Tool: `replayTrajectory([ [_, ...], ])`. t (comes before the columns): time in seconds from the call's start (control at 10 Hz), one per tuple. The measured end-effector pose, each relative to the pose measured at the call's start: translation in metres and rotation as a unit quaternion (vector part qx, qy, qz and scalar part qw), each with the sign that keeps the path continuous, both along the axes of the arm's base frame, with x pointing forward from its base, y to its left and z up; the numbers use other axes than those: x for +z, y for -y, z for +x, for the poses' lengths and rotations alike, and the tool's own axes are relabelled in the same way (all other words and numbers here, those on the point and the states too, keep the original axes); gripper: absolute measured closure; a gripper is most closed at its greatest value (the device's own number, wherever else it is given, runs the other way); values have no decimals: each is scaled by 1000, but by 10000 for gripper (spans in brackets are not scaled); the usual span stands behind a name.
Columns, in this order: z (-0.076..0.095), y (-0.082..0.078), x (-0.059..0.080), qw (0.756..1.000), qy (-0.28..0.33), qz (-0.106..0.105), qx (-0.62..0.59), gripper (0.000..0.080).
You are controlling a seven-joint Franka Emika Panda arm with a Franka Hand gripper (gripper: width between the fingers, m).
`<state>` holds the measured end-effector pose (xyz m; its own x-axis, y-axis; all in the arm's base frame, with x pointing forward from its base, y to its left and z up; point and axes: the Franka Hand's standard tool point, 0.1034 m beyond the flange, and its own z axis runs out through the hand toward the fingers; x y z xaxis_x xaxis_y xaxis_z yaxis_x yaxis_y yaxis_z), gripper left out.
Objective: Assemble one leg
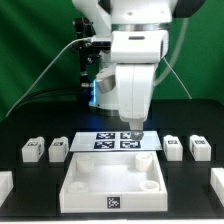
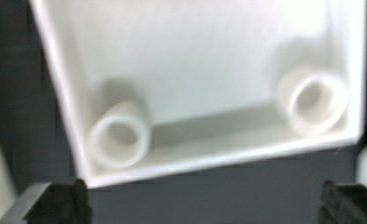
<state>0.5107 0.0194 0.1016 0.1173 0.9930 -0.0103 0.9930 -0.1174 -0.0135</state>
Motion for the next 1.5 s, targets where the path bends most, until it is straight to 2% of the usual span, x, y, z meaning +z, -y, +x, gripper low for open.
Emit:
replayTrajectory([
  [0.1,-21,19,-14,997,-8,4,73,150],
  [0.2,-34,32,-25,993,-16,7,119,150],
  [0.3,-45,38,-39,990,-23,12,139,150],
  [0.8,-48,38,-43,992,-30,13,120,150],
  [1.0,-70,38,-73,995,-64,19,78,150],
  [1.2,-76,42,-92,994,-74,24,72,150],
  [1.4,-74,43,-92,995,-69,24,71,150],
  [1.5,-75,43,-92,995,-69,24,70,260],
])
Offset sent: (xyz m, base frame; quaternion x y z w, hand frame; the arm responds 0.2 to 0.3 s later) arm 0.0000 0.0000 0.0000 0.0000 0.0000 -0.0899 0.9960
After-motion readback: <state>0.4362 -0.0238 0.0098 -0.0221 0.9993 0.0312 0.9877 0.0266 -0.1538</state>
